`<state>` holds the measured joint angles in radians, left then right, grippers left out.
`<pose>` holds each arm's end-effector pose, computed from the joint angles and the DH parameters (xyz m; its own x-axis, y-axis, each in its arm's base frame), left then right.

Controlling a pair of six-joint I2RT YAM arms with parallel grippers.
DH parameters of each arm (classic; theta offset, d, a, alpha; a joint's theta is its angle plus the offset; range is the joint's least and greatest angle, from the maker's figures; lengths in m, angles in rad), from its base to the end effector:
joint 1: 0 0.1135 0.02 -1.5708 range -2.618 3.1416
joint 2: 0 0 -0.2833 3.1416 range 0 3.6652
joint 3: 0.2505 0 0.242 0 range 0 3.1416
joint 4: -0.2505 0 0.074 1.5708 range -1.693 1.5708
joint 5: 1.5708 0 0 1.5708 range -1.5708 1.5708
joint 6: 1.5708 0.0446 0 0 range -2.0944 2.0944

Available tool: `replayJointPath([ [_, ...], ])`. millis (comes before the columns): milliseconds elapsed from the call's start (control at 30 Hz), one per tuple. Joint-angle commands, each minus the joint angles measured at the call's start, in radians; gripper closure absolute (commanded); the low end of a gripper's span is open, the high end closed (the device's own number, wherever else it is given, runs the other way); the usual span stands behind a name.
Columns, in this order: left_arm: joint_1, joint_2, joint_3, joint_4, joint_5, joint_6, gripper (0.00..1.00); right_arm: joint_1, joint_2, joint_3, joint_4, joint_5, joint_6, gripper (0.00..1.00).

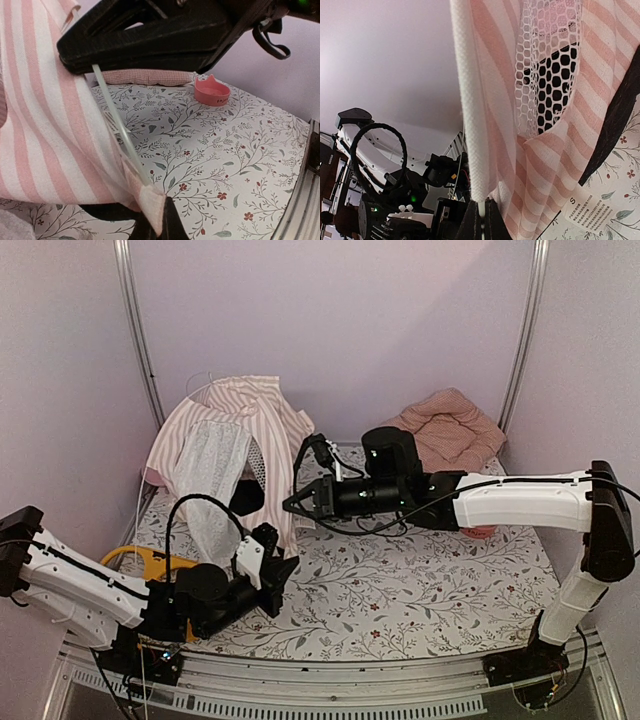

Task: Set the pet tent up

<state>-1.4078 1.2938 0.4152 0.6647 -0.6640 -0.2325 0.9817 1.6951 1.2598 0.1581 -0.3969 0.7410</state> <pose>0.0669 -0.2373 0.2206 -0.1900 0.0375 -0.9811 0.6532 0.7509 -0.0979 0.2100 0.3453 0.3186 -0.7692 -0.0306 -0.6382 -0.6155 0.3036 0.7273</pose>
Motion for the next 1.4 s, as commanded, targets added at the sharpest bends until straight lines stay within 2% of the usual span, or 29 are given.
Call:
replayJointPath([
  [0, -0.051, 0.023, -0.042, -0.155, 0.252, 0.006, 1.00, -0.089, -0.053, 0.046, 0.263, 0.187, 0.020, 1.00],
  [1367, -0.026, -0.024, -0.042, -0.127, 0.258, 0.003, 1.00, -0.021, 0.035, 0.065, 0.270, 0.161, 0.020, 1.00],
])
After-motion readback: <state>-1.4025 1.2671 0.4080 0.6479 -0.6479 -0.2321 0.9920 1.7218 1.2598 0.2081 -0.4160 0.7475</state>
